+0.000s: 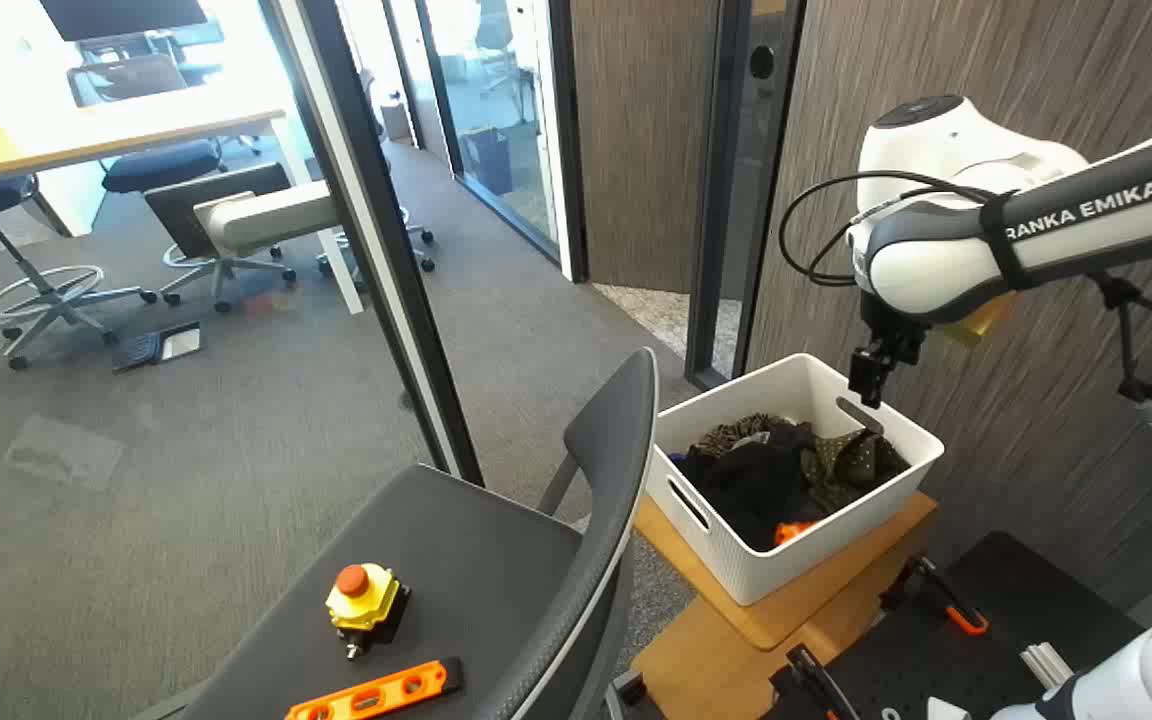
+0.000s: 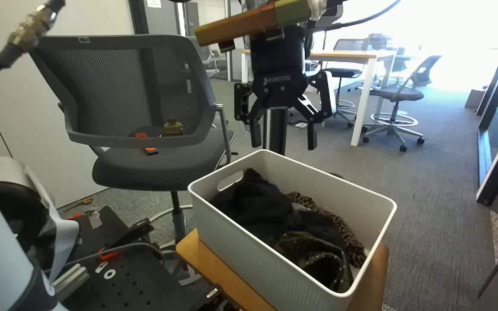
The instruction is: Pick up the black head sock from the container and put it on the chair.
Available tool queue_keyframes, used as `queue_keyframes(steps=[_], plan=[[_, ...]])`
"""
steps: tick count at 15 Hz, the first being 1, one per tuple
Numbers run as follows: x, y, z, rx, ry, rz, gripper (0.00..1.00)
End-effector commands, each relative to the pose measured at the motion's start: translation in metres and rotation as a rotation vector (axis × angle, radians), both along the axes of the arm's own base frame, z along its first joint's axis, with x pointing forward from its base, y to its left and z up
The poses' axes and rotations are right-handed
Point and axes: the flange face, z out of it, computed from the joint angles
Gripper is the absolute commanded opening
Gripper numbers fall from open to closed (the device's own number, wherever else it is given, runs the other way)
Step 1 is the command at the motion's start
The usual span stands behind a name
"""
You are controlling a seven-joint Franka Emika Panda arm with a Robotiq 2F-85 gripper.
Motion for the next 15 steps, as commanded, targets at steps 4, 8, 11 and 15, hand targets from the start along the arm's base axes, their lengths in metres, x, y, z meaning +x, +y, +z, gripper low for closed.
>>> queue_keyframes(steps=[4,8,11,15], plan=[[0.003,-0.001,0.006,-0.002,-0.012,0.0,1.0],[0.006,0.006,-0.004,0.03,0.001,0.0,1.0],[0.011,0.024,-0.027,0.112,0.009,-0.026,1.0],[0.026,0.051,-0.065,0.231,0.001,-0.144,1.0]])
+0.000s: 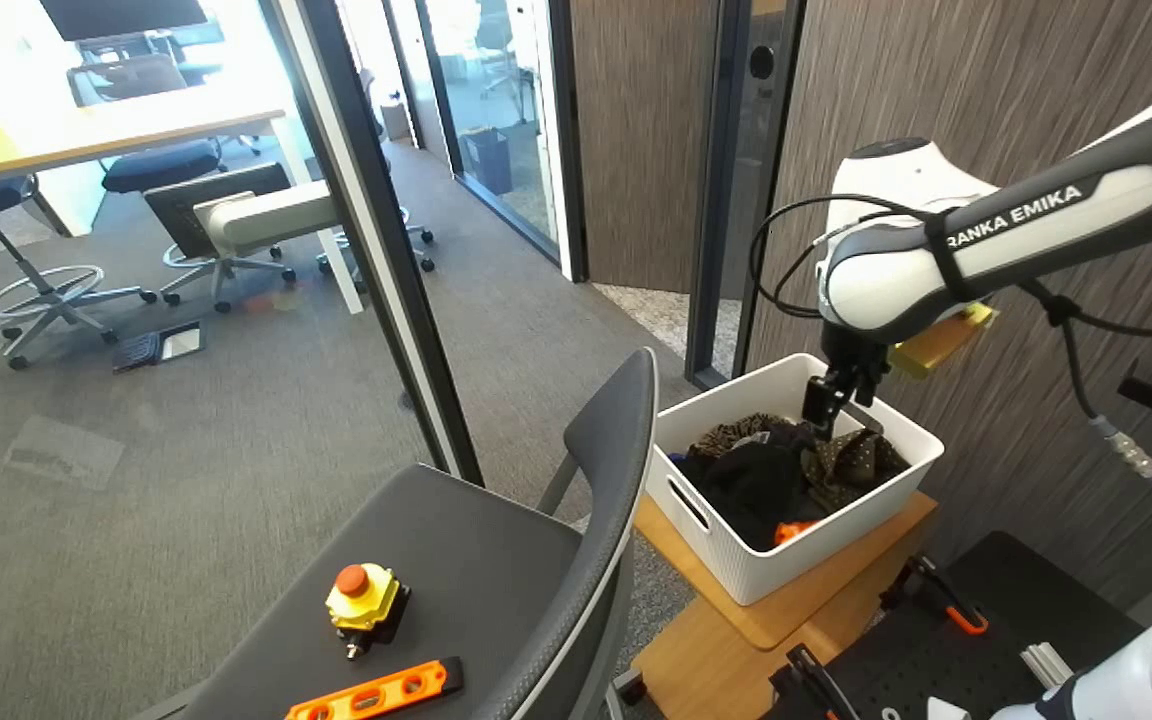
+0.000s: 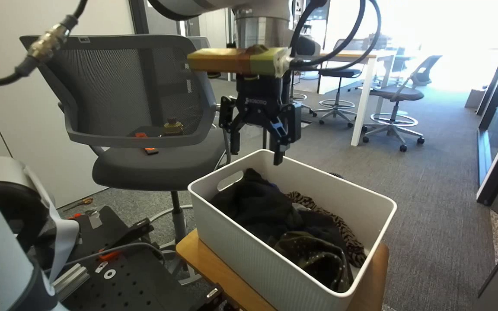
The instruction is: Pick up the black head sock from the container and put it on the chair.
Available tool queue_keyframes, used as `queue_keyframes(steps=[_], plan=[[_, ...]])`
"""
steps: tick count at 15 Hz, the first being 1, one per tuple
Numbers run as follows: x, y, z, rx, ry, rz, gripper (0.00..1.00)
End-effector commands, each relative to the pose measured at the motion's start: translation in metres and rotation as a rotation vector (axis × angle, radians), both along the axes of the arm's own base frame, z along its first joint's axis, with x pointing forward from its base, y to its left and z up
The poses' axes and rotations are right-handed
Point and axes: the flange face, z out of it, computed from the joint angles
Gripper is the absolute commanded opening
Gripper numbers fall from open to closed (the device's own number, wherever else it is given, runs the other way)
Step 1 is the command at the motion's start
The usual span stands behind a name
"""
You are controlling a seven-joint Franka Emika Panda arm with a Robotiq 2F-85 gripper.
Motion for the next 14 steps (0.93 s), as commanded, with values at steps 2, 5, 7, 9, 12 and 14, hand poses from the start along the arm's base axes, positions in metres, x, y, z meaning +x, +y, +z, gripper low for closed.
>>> queue_keyframes(steps=[2,5,7,9,12,14], plan=[[0.024,0.02,-0.043,0.105,-0.023,-0.165,1.0],[0.041,0.022,-0.079,0.125,-0.057,-0.29,1.0],[0.051,0.023,-0.103,0.126,-0.07,-0.355,1.0],[0.059,0.025,-0.125,0.126,-0.071,-0.414,1.0],[0.07,0.031,-0.152,0.132,-0.078,-0.483,1.0],[0.076,0.034,-0.165,0.131,-0.081,-0.518,1.0]])
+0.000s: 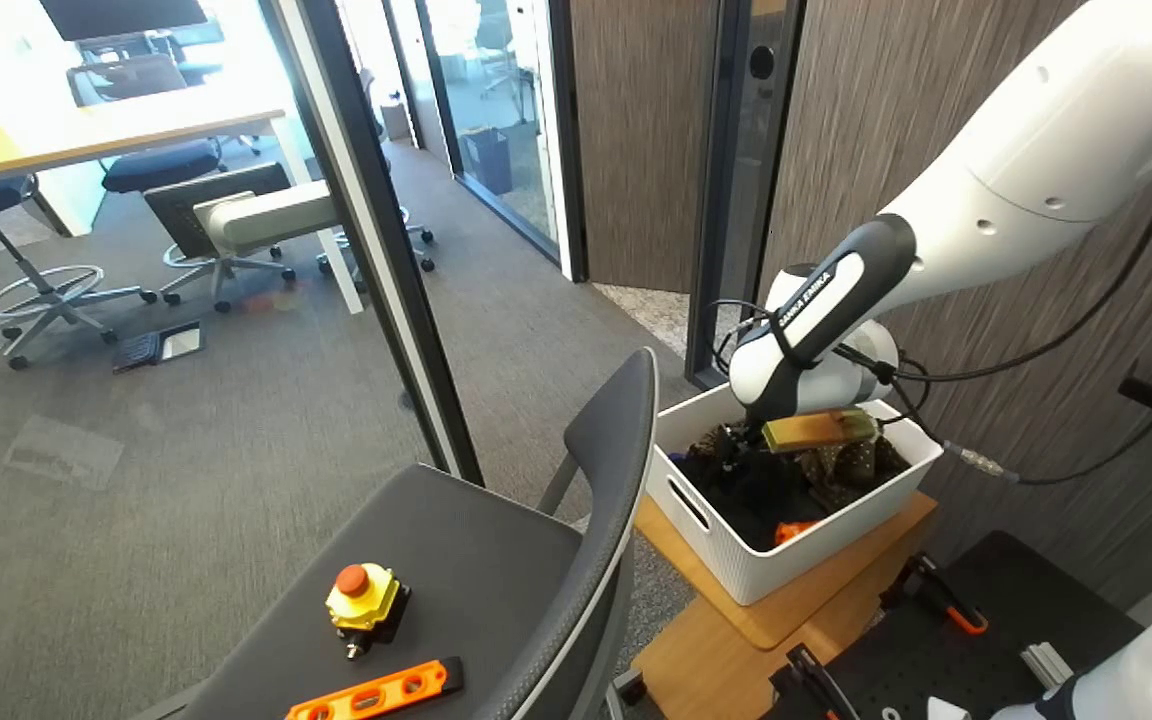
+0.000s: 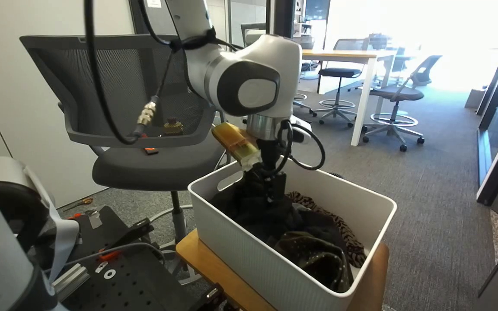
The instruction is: Pick up the black head sock from the container and put it on the chair.
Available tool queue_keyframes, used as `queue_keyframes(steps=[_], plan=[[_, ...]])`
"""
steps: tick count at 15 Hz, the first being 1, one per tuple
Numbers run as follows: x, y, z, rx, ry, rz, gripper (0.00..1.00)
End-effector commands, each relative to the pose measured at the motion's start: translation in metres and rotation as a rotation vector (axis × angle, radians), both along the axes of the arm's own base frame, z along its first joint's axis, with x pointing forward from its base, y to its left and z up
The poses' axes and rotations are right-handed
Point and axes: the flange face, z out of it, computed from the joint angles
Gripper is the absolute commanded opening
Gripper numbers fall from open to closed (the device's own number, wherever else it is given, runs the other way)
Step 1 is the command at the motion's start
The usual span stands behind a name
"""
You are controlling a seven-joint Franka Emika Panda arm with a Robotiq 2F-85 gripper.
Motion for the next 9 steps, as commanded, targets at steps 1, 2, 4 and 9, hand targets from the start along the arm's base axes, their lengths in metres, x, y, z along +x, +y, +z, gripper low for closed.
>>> queue_keyframes(steps=[1,2,4,9], plan=[[0.02,0.007,-0.022,0.005,-0.018,-0.079,1.0],[0.022,0.008,-0.028,0.002,-0.014,-0.092,1.0],[0.026,0.008,-0.036,-0.002,-0.009,-0.114,1.0],[0.03,0.007,-0.047,-0.004,0.002,-0.14,0.58]])
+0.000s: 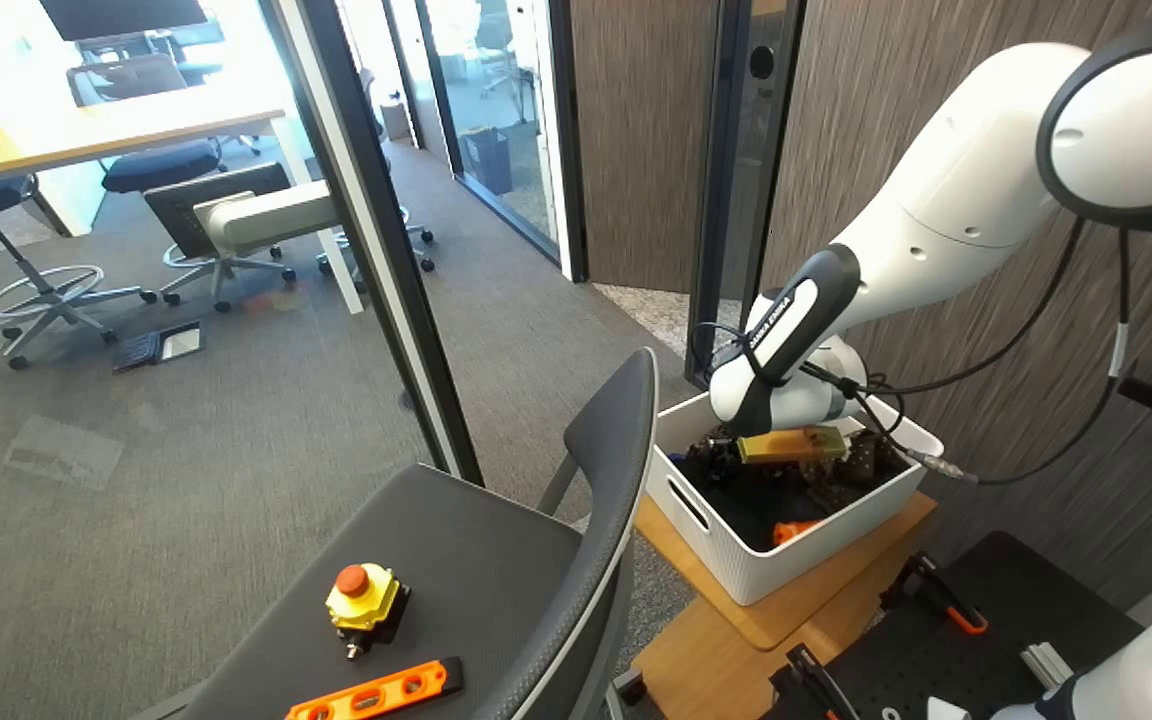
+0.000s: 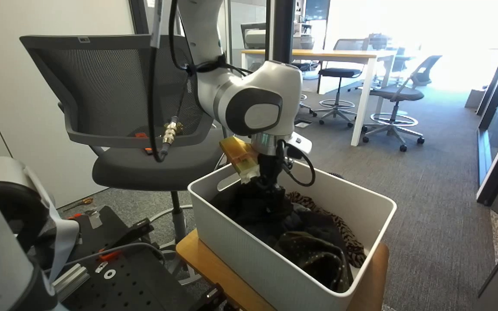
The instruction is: Pick up the black head sock from the container and put it on the chair.
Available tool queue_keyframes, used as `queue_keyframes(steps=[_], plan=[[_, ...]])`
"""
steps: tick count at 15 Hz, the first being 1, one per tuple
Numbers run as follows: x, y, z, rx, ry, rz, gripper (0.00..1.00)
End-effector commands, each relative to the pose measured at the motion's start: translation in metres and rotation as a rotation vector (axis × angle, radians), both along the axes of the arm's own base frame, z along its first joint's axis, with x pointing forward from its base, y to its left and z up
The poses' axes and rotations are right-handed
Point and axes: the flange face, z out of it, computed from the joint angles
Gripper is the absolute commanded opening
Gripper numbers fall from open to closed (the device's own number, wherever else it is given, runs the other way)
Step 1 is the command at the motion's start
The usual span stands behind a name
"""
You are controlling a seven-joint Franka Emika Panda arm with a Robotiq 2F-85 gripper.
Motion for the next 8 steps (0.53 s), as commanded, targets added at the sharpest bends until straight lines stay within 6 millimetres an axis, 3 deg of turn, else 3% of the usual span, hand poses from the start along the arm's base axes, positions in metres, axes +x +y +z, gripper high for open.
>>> queue_keyframes(steps=[1,6,8], plan=[[0.0111,0.0024,-0.0055,0.005,-0.011,-0.035,0.51],[0.0143,0.004,-0.0052,0.036,-0.005,-0.036,0.13],[0.0143,0.006,0.0007,0.059,-0.01,-0.041,0.08]])
